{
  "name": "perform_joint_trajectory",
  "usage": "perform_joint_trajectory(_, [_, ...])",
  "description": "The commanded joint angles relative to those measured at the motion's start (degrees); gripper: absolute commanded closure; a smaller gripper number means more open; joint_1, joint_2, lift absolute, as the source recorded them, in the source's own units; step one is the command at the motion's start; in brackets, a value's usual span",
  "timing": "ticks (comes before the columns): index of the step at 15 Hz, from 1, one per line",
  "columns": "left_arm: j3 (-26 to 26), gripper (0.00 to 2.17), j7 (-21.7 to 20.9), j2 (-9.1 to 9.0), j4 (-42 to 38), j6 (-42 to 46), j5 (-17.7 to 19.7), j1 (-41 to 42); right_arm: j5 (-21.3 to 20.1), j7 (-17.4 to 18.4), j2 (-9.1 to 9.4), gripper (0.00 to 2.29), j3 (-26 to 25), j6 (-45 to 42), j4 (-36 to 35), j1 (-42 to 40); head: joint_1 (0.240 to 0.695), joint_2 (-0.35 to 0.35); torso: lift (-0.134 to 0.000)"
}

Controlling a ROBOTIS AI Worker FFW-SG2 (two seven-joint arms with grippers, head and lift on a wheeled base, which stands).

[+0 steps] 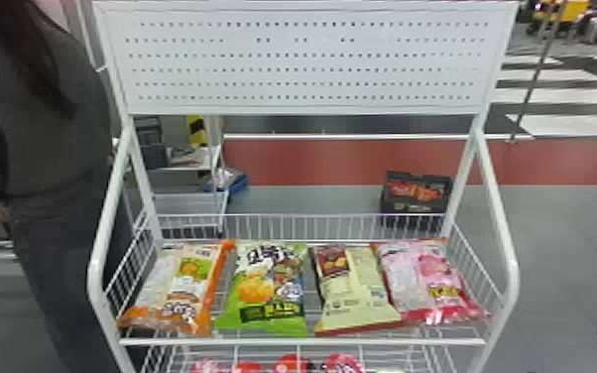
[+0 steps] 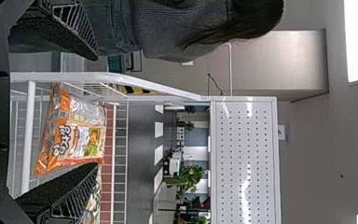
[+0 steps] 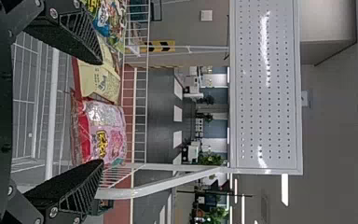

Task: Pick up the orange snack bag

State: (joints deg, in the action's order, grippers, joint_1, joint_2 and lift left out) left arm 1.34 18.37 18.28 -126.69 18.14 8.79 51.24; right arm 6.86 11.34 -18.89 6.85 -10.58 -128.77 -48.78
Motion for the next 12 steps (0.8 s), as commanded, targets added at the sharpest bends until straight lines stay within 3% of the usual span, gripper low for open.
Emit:
perform_joint_trajectory(1, [0.07,0.08,0.09,0.0,-0.05,0.0,0.0,0.0,0.0,0.0,0.08,0.14,0.09,0.0,-0.08,0.0,0.499,0.0,0.0])
perform_joint_trajectory(12, [0.51,0.11,-0.79,0.0,0.65,-0.7,0.27,-1.58,-0.53,0.0,0.35,0.14,0.62,-0.18,-0.43,-0.09,0.499,0.0,0.0])
